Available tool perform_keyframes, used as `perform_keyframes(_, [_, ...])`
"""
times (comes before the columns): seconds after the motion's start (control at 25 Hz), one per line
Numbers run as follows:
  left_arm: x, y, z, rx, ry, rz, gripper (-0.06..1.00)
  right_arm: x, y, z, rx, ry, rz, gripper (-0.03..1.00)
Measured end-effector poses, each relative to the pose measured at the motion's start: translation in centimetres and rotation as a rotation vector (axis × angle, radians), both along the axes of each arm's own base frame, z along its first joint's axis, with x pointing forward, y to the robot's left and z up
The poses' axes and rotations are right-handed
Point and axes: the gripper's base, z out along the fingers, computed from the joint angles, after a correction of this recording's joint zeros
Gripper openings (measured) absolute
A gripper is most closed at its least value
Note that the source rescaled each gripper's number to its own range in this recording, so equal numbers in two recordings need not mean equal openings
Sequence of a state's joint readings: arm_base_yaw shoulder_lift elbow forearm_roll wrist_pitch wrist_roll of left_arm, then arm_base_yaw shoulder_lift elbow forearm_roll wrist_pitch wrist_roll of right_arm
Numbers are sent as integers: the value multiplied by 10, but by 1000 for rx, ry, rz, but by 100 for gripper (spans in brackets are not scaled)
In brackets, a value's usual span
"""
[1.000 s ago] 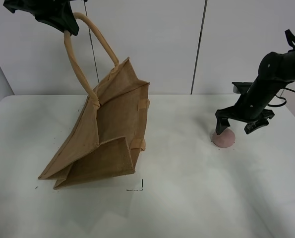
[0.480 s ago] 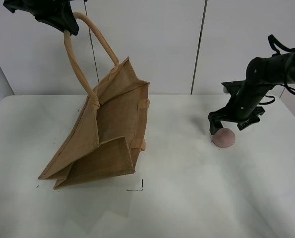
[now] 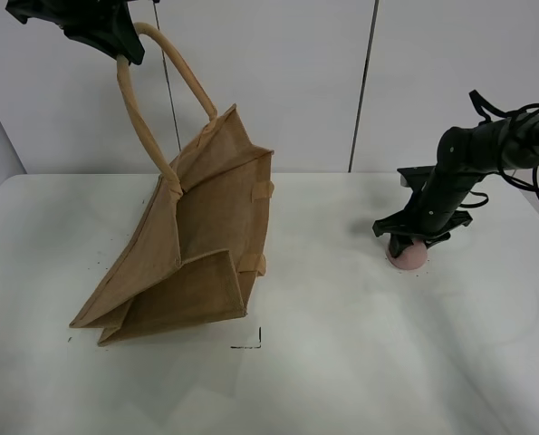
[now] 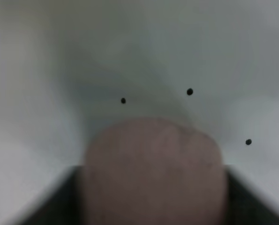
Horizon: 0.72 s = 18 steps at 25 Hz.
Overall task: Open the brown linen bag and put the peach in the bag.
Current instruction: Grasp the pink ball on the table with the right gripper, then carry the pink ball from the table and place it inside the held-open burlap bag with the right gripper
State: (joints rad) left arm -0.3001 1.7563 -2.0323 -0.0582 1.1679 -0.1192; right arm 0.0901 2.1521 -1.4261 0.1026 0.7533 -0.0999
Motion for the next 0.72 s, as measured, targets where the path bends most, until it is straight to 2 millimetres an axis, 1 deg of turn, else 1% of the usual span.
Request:
perform_keyframes(0.04, [0, 0, 0, 0, 0, 0, 0, 2, 0, 4, 3, -4, 0, 16])
perform_keyframes(0.08, [0, 0, 0, 0, 0, 0, 0, 3, 1, 8, 7, -5, -2, 6])
perform_keyframes(0.12, [0, 0, 0, 0, 0, 0, 0, 5, 2, 12, 14, -6, -4, 1])
perform_keyframes(0.2, [0, 0, 0, 0, 0, 0, 0, 9, 4, 23, 34, -10, -2, 0])
perform_keyframes(0.28, [0, 0, 0, 0, 0, 0, 0, 14, 7, 44, 69, -41, 13, 0])
perform_keyframes(0.32, [0, 0, 0, 0, 0, 0, 0, 17, 10, 59, 94, -69, 26, 0])
perform_keyframes(0.4, [0, 0, 0, 0, 0, 0, 0, 19, 18, 95, 153, -133, 68, 0])
perform_keyframes(0.52, [0, 0, 0, 0, 0, 0, 0, 17, 40, 141, 263, -220, 147, 0])
perform_keyframes(0.56, [-1, 0, 1, -1, -2, 0, 0, 16, 48, 151, 299, -239, 166, 0])
perform_keyframes(0.64, [-4, 1, 5, -4, -12, 0, 0, 14, 70, 168, 357, -277, 213, 0])
perform_keyframes(0.72, [-8, 2, 10, -8, -25, 0, 0, 10, 94, 176, 409, -299, 255, 0])
